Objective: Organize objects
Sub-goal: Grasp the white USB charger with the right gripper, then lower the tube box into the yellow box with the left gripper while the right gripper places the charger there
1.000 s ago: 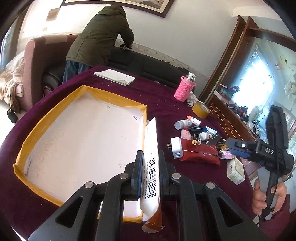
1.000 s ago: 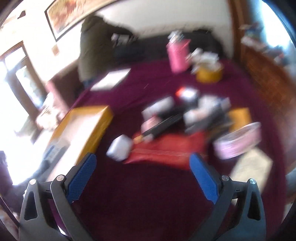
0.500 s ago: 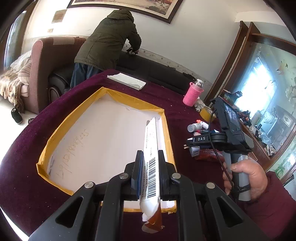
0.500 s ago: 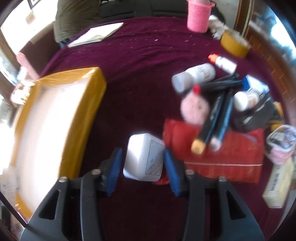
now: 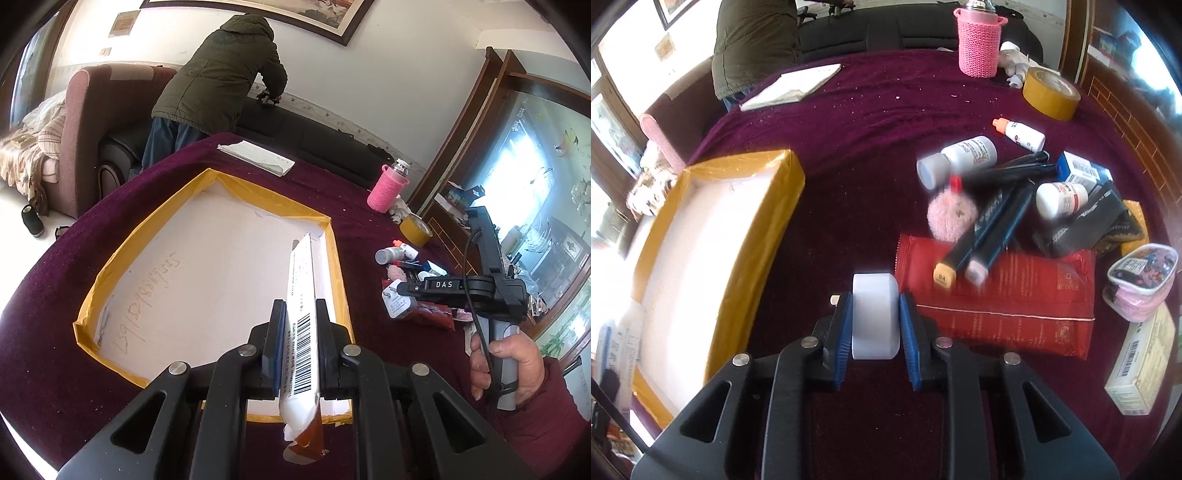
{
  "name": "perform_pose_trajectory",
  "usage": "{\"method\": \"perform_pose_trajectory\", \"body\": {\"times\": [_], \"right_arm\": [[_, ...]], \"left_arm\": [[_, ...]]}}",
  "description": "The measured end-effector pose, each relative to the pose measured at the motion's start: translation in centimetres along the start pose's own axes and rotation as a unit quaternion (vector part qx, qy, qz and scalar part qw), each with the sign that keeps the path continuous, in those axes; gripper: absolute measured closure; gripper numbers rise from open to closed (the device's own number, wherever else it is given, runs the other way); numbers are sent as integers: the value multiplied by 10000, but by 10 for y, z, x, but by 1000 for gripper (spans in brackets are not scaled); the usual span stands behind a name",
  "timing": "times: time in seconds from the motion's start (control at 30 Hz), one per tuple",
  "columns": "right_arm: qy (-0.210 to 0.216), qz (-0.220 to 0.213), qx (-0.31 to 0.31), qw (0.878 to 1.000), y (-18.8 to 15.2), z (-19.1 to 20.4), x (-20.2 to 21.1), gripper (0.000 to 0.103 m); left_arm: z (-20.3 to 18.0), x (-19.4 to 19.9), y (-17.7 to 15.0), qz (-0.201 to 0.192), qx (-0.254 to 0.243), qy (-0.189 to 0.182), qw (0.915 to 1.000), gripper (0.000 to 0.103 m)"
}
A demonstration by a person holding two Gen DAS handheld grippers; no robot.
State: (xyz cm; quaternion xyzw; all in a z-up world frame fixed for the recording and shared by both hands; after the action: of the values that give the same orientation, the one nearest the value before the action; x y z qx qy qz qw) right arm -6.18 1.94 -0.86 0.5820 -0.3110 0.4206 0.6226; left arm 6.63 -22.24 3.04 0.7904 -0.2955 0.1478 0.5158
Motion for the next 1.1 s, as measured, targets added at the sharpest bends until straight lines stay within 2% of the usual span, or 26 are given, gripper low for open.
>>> {"method": "perform_pose_trajectory", "body": {"times": [0.17,0.37,0.47,0.57,0.67,0.93,1.03,1.1], "right_arm": [[474,-185,-172,9986,10,5,19,81],[1171,-234,-408,9920,41,32,29,81],[1570,-141,-555,9859,61,56,20,81],[1716,-9,-649,9830,74,75,4,80],[1727,67,-673,9827,84,90,-13,80],[1344,205,-484,9895,90,107,-53,80],[1172,197,-397,9921,92,107,-61,80],[1132,193,-375,9927,92,106,-62,79]], "left_arm": [[-5,-7,19,40,-45,-32,10000,92],[-10,-49,71,107,-194,-24,9998,92],[-2,-88,90,363,29,-62,9993,92],[17,-127,95,684,428,-44,9967,92],[32,-155,91,899,749,-111,9931,92],[35,-190,74,1168,930,-185,9886,92],[34,-192,71,1193,879,-152,9888,84],[36,-194,71,1176,865,-71,9893,69]]}}
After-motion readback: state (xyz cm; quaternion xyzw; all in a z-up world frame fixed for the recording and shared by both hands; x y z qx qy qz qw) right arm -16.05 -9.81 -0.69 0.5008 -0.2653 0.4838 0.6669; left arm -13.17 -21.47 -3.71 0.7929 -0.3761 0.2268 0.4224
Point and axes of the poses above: each gripper's, at about its wrist camera, not at the fingertips, and x roughly against the way its jaws point, z to its left, y to its top, the point moved 9 cm from there along -x, roughly the way its jaws point, and after that the axes turned 2 degrees about -y, right-handed, at the moved point
